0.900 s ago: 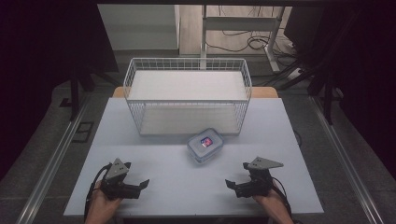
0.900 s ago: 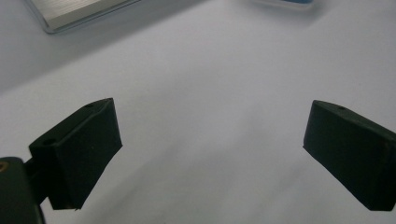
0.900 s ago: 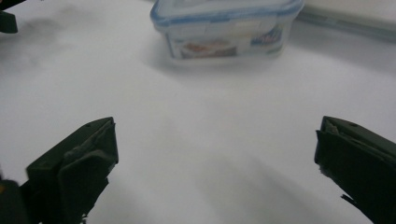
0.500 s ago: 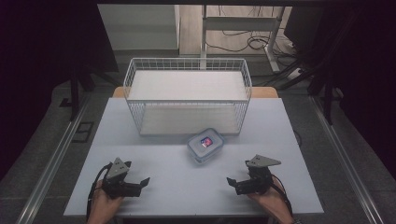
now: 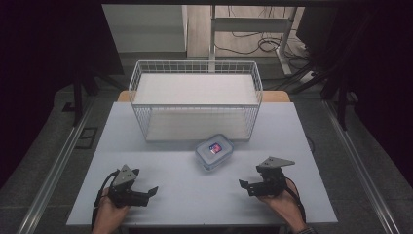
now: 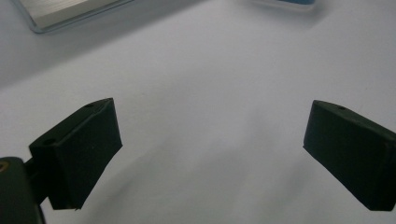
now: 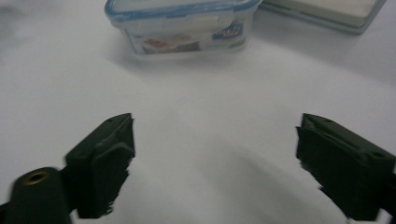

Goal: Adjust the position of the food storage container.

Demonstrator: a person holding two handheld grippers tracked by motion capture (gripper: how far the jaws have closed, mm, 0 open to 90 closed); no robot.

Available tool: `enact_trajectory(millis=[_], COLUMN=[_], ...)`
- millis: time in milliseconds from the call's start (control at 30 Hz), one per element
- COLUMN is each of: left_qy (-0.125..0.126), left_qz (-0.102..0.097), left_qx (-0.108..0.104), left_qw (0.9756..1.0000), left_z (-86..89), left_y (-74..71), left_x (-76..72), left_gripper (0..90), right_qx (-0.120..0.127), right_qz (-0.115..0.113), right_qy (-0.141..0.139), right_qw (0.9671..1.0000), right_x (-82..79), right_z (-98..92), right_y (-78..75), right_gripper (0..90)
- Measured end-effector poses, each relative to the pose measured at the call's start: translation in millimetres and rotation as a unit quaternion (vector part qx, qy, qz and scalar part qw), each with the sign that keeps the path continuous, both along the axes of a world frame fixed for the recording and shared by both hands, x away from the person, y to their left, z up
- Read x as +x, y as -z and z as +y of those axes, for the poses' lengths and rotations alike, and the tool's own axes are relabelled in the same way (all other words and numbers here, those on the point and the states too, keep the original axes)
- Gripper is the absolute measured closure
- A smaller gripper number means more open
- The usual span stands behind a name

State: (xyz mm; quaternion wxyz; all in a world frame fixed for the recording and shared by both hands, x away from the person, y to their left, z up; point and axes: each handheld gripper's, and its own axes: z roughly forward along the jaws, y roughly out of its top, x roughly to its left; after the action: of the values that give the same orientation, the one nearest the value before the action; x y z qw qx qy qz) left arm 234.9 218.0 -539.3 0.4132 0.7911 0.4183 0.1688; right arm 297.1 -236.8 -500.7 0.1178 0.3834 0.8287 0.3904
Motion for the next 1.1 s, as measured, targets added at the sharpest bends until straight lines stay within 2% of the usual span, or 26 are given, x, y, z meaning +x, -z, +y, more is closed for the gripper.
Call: enact_trajectory(millis=[33,67,100,133,200,233,267,300,333,367,400,433,500,533,633,700,767,800,833,900,933,1033,1067,1100], left_qy=[0.0,0.001,0.002,0.003,0.008,0.008,0.012,0.012,0.015,0.016,0.017,0.018,0.018,0.017,0.015,0.016,0.019,0.019,0.02,0.022,0.023,0.023,0.023,0.02], left_qz=[0.001,0.002,0.002,0.003,0.004,0.004,0.003,0.003,0.003,0.003,0.002,0.004,0.005,0.006,0.013,0.014,0.018,0.018,0.02,0.019,0.02,0.022,0.022,0.025], left_qx=[-0.001,-0.003,-0.005,-0.007,-0.006,-0.006,-0.003,-0.003,-0.001,-0.001,0.0,0.0,0.001,0.001,-0.002,-0.001,0.021,0.021,0.034,0.036,0.029,0.015,0.015,0.012], left_qw=[1.0,1.0,1.0,1.0,0.9999,0.9999,0.9999,0.9999,0.9999,0.9999,0.9999,0.9998,0.9998,0.9998,0.9998,0.9998,0.9994,0.9994,0.999,0.9989,0.9991,0.9994,0.9994,0.9994], left_z=[-0.1,-0.3,-0.5,-0.9,-3.1,-3.1,-5.0,-5.0,-6.1,-6.6,-7.2,-7.9,-7.7,-7.7,-7.9,-8.5,-13.2,-13.2,-17.1,-18.7,-19.8,-18.7,-18.7,-17.6], left_y=[-0.2,-0.3,-0.1,0.3,2.2,2.2,3.2,3.2,3.5,3.5,3.7,3.9,4.2,4.4,4.5,4.6,5.4,5.4,5.8,5.7,5.1,4.5,4.5,4.3], left_x=[0.1,0.2,0.4,0.7,1.7,1.7,2.0,2.0,2.0,2.1,2.1,2.1,2.5,2.6,3.0,2.9,2.7,2.7,2.7,2.9,3.2,3.8,3.8,4.2], left_gripper=[3.6,3.6,3.6,3.6,3.3,3.1,3.0,2.9,2.9,2.9,2.9,2.8,2.8,2.9,3.2,3.2,3.3,3.5,3.8,3.7,3.3,2.6,2.4,2.4], right_qx=[-0.002,-0.002,-0.005,-0.005,-0.002,-0.002,0.002,0.002,0.001,0.005,0.005,0.006,0.005,0.004,-0.006,-0.015,-0.018,-0.019,-0.018,-0.015,-0.009,-0.006,-0.006,-0.026], right_qz=[-0.006,-0.006,-0.01,-0.01,-0.013,-0.013,-0.012,-0.012,-0.014,-0.018,-0.018,-0.026,-0.03,-0.032,-0.036,-0.041,-0.041,-0.042,-0.041,-0.041,-0.038,-0.032,-0.032,-0.031], right_qy=[0.0,0.0,-0.004,-0.004,-0.012,-0.012,-0.019,-0.019,-0.02,-0.024,-0.024,-0.03,-0.033,-0.037,-0.031,-0.02,-0.015,-0.012,-0.009,-0.007,-0.004,-0.008,-0.008,-0.009], right_qw=[1.0,1.0,0.9999,0.9999,0.9998,0.9998,0.9997,0.9997,0.9997,0.9995,0.9995,0.9992,0.999,0.9988,0.9989,0.9988,0.9989,0.9989,0.9989,0.999,0.9992,0.9994,0.9994,0.9992], right_x=[2.4,2.4,5.4,5.4,10.7,10.7,15.5,15.5,18.6,25.6,25.6,33.3,37.6,47.1,61.2,70.7,80.2,84.8,89.8,94.8,105.2,118.7,118.7,127.8], right_z=[1.2,1.2,3.4,3.4,7.2,7.2,9.1,9.1,10.1,11.9,11.9,14.6,16.5,20.8,28.5,33.0,35.7,36.4,36.4,36.6,38.1,45.6,45.6,53.0], right_y=[-2.4,-2.4,-5.9,-5.9,-11.6,-11.6,-15.3,-15.3,-17.0,-20.2,-20.2,-23.1,-24.5,-26.5,-27.8,-28.6,-30.2,-31.2,-32.0,-32.5,-31.8,-27.1,-27.1,-21.1], right_gripper=[20.6,20.6,26.7,26.7,38.0,38.0,45.8,45.8,49.5,57.4,57.4,65.4,68.9,76.7,89.1,89.5,89.5,89.5,89.4,89.4,89.3,89.2,89.2,89.2])
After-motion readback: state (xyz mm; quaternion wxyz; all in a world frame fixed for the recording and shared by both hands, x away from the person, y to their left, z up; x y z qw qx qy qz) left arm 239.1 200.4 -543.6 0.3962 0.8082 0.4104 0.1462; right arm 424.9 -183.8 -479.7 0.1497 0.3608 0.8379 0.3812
